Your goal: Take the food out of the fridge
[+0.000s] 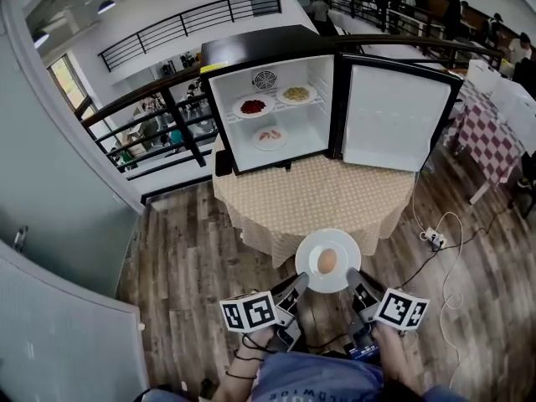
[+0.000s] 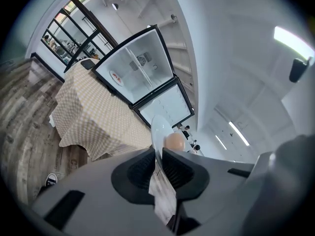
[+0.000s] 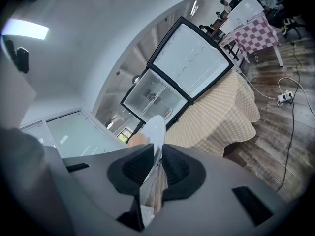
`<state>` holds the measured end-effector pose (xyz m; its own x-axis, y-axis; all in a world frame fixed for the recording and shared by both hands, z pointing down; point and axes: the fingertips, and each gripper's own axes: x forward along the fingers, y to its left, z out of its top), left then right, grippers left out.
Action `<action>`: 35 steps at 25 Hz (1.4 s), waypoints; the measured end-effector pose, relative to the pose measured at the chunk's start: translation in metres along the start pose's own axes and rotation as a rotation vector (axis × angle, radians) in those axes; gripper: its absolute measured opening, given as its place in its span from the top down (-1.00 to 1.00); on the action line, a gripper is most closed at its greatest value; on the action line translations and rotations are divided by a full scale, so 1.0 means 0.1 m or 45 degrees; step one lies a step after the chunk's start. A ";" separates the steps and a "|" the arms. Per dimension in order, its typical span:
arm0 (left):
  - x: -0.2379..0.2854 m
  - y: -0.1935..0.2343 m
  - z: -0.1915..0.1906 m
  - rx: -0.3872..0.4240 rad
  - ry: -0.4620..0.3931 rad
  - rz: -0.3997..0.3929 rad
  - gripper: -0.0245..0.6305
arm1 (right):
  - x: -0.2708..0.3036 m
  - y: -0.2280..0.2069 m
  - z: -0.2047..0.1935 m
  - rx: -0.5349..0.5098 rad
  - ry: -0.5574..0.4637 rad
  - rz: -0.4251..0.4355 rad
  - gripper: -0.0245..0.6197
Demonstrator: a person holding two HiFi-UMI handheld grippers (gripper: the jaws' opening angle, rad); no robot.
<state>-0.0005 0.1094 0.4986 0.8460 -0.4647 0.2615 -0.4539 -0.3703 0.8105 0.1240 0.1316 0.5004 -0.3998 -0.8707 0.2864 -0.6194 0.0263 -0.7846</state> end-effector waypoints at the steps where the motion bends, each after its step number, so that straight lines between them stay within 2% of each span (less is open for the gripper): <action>1: -0.02 -0.03 -0.09 0.001 -0.001 0.004 0.80 | -0.09 -0.02 -0.03 -0.003 0.002 -0.003 0.73; 7: -0.11 -0.26 -0.56 0.001 -0.007 0.003 0.79 | -0.58 -0.15 -0.21 0.017 0.004 -0.006 0.73; 12: -0.20 -0.35 -0.79 -0.005 -0.003 0.003 0.79 | -0.82 -0.18 -0.34 0.023 0.010 -0.013 0.73; 23: -0.38 -0.44 -0.93 0.023 -0.012 0.024 0.79 | -1.00 -0.10 -0.47 0.014 0.012 0.013 0.73; 35: -0.49 -0.48 -0.92 0.028 -0.032 0.036 0.79 | -1.01 0.01 -0.51 0.001 0.022 0.034 0.73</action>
<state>0.0055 0.2235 0.4954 0.8258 -0.4948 0.2705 -0.4835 -0.3745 0.7912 0.1298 0.2443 0.4990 -0.4276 -0.8612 0.2747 -0.6081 0.0491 -0.7924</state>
